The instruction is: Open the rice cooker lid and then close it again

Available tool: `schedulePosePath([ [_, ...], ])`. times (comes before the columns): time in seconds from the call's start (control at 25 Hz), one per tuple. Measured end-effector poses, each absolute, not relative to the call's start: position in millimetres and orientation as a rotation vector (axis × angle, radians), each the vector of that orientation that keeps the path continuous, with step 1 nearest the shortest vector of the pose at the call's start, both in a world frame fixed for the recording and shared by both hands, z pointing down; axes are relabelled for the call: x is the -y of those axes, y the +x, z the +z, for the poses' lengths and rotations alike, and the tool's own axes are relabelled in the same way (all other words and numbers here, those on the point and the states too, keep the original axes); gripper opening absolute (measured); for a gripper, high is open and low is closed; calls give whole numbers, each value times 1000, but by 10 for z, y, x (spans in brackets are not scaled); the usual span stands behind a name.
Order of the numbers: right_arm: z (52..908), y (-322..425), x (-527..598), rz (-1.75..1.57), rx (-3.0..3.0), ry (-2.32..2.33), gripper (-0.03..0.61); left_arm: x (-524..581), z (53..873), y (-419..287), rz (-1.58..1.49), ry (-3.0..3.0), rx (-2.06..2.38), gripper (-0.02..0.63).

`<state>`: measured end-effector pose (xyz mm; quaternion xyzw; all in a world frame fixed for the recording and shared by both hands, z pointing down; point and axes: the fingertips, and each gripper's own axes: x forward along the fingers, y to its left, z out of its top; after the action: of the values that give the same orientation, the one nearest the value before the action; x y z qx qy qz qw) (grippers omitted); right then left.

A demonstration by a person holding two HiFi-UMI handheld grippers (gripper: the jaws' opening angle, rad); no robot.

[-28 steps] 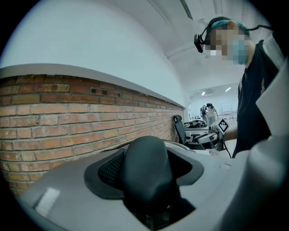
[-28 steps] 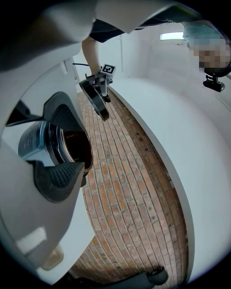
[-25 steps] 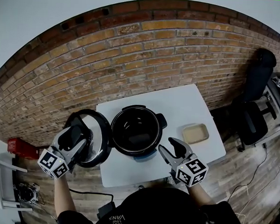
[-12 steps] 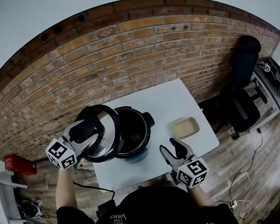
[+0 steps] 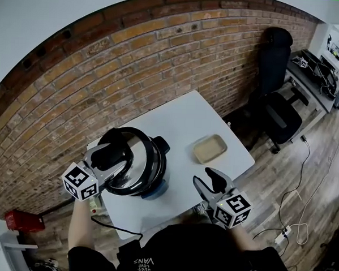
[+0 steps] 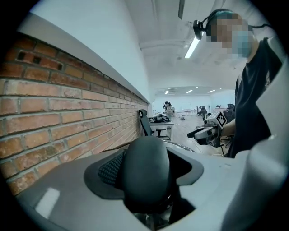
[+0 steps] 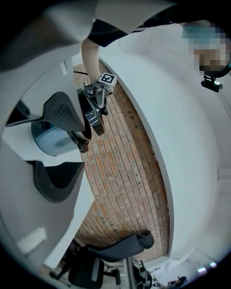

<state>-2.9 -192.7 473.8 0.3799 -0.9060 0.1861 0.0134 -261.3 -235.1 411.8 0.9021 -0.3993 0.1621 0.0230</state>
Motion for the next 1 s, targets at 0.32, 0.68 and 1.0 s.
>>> schedulePosePath([
  [0.32, 4804, 171, 1895, 611, 2793, 1263, 202, 2475, 4403, -2342, 635, 2790, 1115, 291],
  [0.68, 4831, 174, 1939, 628, 2798, 1260, 202, 2508, 4533, -2309, 745, 2776, 1084, 291],
  [1.0, 4845, 121, 1972, 640, 2807, 1224, 202, 2515, 4565, -2348, 746, 2754, 1089, 291],
])
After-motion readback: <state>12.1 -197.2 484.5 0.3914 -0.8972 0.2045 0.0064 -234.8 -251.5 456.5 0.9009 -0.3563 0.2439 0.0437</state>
